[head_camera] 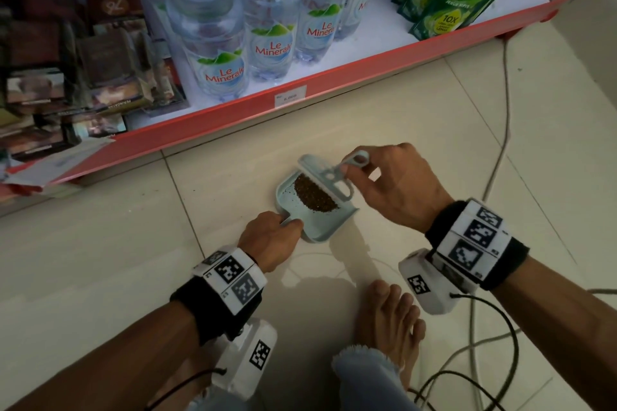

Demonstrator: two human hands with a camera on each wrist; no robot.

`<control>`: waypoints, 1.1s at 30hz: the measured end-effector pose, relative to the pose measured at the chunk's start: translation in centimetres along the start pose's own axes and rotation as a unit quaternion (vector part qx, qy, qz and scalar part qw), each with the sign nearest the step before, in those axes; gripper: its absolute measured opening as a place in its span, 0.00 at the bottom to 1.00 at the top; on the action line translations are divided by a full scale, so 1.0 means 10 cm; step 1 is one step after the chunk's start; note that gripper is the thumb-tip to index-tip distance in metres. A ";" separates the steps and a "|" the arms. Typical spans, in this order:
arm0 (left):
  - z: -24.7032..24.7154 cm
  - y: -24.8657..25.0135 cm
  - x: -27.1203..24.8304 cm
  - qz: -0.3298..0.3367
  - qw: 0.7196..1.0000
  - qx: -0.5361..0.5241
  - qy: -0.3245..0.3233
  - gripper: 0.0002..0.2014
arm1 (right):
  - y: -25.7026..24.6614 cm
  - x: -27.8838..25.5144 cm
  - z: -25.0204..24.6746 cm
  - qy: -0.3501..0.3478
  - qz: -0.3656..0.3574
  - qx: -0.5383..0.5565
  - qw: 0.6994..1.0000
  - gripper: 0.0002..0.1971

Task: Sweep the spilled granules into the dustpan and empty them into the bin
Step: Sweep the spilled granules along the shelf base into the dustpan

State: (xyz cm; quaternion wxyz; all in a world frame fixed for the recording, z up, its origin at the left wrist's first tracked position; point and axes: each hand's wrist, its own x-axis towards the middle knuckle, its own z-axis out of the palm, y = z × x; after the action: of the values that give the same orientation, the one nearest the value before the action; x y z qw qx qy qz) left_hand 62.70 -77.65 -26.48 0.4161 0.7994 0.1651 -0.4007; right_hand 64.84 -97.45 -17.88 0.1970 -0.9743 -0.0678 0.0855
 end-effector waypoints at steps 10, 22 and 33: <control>-0.03 -0.03 -0.02 0.006 1.000 0.016 0.000 0.18 | 0.08 0.09 0.04 -0.006 0.003 -0.091 0.996 0.12; -0.04 -0.04 0.00 0.001 1.000 0.019 0.003 0.18 | 0.13 0.13 -0.09 0.083 0.030 -0.128 0.988 0.13; -0.09 -0.12 0.00 0.006 1.000 0.020 0.006 0.18 | 0.00 0.06 0.00 0.105 -0.001 0.014 0.994 0.10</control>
State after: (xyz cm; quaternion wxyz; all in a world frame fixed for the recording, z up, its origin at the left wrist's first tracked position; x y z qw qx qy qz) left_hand 62.47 -76.21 -26.84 0.4016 0.8108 0.1548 -0.3968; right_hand 65.41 -97.36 -18.01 0.2169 -0.9750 -0.0460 -0.0166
